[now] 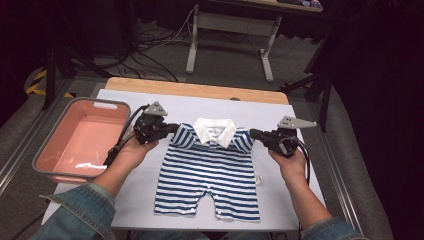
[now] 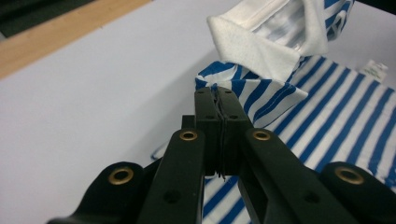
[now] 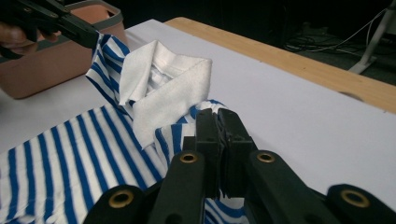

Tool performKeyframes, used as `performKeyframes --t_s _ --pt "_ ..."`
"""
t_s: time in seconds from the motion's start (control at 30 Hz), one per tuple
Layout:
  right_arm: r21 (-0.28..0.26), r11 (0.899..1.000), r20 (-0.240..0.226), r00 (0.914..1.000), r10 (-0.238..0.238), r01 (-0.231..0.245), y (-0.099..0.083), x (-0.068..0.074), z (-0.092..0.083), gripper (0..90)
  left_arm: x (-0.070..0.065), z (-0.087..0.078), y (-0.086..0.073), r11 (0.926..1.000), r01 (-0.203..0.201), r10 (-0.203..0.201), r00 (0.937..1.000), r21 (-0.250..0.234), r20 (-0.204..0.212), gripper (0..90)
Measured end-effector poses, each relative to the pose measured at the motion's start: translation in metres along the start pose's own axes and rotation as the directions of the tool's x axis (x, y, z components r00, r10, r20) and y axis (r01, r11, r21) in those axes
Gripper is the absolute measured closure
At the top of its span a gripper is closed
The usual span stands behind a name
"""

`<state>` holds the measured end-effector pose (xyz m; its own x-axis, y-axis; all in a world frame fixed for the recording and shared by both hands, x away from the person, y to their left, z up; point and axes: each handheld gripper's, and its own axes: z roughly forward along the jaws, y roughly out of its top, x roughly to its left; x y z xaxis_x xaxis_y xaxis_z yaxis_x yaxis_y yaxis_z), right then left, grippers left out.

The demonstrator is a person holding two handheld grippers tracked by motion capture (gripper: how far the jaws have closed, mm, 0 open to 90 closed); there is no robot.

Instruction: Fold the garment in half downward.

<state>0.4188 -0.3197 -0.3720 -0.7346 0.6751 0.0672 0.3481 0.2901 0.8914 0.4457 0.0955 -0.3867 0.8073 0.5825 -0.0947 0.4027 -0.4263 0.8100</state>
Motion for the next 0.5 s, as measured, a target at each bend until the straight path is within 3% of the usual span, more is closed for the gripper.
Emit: performKeyframes --t_s 0.2,0.3,0.5 --pt "0.024 1.0 -0.037 0.9992 -0.012 0.013 -0.025 0.021 -0.013 87.8 -0.014 -0.011 -0.026 0.9999 -0.017 0.016 0.9993 0.003 0.034 89.0" --pt "0.027 0.999 -0.056 0.9983 -0.018 0.02 -0.035 0.029 -0.017 87.8 -0.023 -0.016 -0.042 0.9988 -0.045 0.044 0.998 0.018 0.045 89.0" --pt "0.032 0.999 -0.076 0.9967 -0.028 0.031 -0.049 0.041 -0.022 87.9 -0.035 -0.018 -0.059 0.9951 -0.094 0.092 0.9942 0.03 0.055 89.0"
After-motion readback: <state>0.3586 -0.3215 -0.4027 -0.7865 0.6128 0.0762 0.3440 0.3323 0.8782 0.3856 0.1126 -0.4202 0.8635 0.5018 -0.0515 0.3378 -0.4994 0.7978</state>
